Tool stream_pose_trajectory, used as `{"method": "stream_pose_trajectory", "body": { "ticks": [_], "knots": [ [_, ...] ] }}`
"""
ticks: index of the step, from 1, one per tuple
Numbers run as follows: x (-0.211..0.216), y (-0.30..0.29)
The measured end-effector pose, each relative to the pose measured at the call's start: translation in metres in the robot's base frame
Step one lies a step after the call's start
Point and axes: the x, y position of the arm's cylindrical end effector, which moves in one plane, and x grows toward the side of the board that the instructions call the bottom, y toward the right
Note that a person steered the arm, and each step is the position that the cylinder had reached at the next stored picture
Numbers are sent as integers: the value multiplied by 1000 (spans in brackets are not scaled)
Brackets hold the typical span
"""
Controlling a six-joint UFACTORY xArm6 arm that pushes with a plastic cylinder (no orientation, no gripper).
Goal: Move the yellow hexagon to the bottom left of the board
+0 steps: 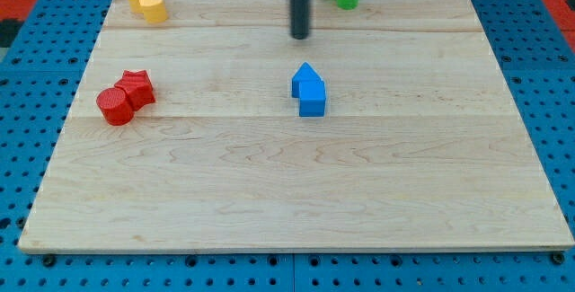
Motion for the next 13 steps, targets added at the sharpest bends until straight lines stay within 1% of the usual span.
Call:
{"method": "stream_pose_trajectory", "body": {
  "ticks": [1,2,3,4,6,7,9,10,11,12,13],
  "knots": [
    [35,82],
    [99,103],
    [76,54],
    [17,-22],
    [-83,-216],
    [-102,-231],
    [-102,-242],
    [-100,-223],
    [-46,-146],
    [57,-178],
    [43,-337]
  ]
}}
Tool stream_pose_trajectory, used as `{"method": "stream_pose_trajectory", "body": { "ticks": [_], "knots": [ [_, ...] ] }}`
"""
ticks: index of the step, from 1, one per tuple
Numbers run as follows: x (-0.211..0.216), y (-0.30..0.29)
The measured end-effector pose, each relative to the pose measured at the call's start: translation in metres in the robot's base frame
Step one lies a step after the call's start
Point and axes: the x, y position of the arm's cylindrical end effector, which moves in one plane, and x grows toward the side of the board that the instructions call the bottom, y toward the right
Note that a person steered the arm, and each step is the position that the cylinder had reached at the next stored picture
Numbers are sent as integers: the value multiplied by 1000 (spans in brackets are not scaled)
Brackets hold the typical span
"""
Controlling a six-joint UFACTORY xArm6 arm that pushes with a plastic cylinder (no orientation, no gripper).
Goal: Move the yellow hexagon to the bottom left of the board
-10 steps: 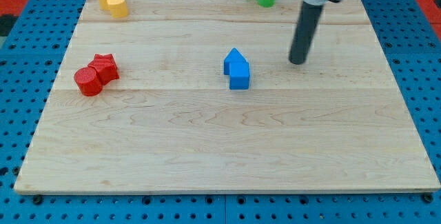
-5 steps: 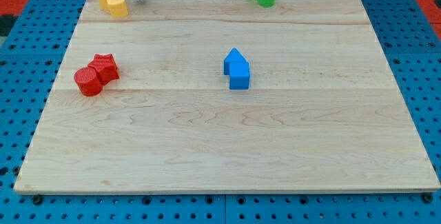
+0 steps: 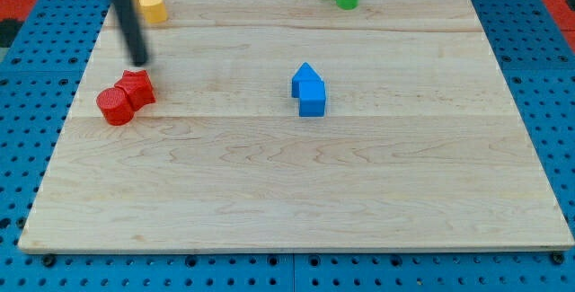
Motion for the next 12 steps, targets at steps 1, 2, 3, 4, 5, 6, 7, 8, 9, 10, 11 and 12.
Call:
{"method": "stream_pose_trajectory", "body": {
  "ticks": [1,2,3,4,5,6,7,8,9,10,11,12],
  "knots": [
    [-10,-26],
    [-145,-11],
    [-145,-11],
    [-145,55],
    [-136,153],
    [-127,147],
    [-144,148],
    [-145,153],
    [-145,165],
    [-145,189],
    [-145,222],
    [-118,220]
  ]
}}
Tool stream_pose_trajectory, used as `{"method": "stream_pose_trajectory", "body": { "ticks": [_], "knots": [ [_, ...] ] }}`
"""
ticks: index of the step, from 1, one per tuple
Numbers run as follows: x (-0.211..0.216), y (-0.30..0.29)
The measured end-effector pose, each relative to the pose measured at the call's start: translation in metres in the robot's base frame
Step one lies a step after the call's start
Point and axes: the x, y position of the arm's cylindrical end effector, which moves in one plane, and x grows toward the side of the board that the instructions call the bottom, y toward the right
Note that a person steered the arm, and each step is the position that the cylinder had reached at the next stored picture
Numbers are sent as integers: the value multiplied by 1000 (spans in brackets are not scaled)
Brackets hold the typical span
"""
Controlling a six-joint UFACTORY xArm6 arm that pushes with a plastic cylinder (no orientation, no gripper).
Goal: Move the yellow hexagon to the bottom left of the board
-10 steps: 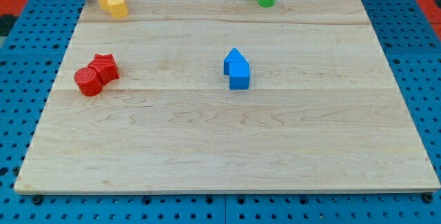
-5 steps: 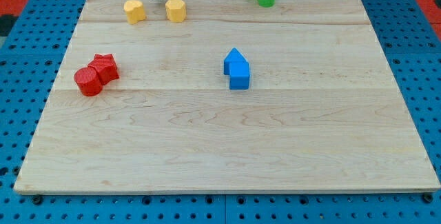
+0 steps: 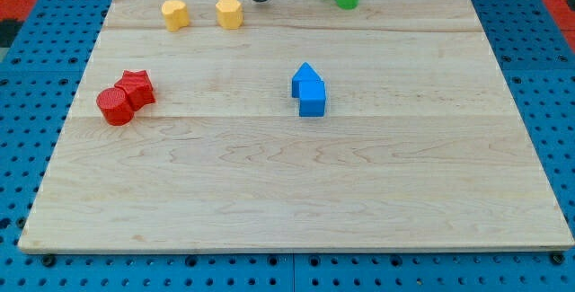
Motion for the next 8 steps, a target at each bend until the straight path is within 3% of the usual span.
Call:
{"method": "stream_pose_trajectory", "body": {
  "ticks": [1,2,3,4,5,6,8],
  "knots": [
    [36,-47],
    [41,-50],
    [11,-32],
    [-21,-59],
    [-11,-117],
    [-6,-135],
    [25,-14]
  ]
}}
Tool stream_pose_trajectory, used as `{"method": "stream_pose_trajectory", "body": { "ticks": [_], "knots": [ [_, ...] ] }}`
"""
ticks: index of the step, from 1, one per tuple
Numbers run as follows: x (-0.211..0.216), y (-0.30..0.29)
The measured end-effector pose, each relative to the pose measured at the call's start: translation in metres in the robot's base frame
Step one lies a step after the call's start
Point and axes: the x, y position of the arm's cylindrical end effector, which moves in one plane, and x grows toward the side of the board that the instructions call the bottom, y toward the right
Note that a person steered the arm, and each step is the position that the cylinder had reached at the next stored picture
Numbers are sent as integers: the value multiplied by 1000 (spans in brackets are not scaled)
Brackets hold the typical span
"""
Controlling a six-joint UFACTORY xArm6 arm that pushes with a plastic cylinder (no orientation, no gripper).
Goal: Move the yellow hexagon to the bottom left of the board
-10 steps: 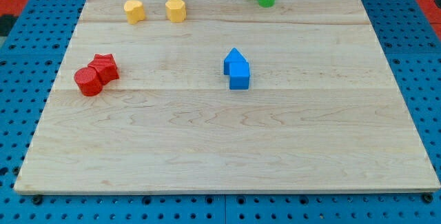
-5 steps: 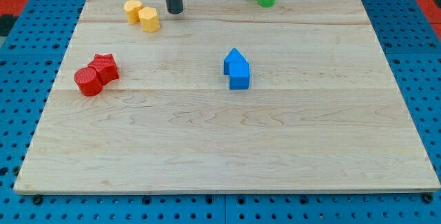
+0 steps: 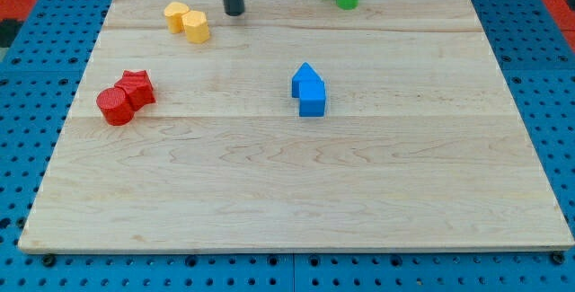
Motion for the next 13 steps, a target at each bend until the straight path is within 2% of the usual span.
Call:
{"method": "stream_pose_trajectory", "body": {
  "ticks": [1,2,3,4,6,8,9,10,11,12,13],
  "knots": [
    [-25,-14],
    [-25,-89],
    [-7,-122],
    [29,-31],
    [105,28],
    [237,12],
    [258,-33],
    [219,-19],
    [252,-73],
    [300,-79],
    [279,-57]
  ]
}}
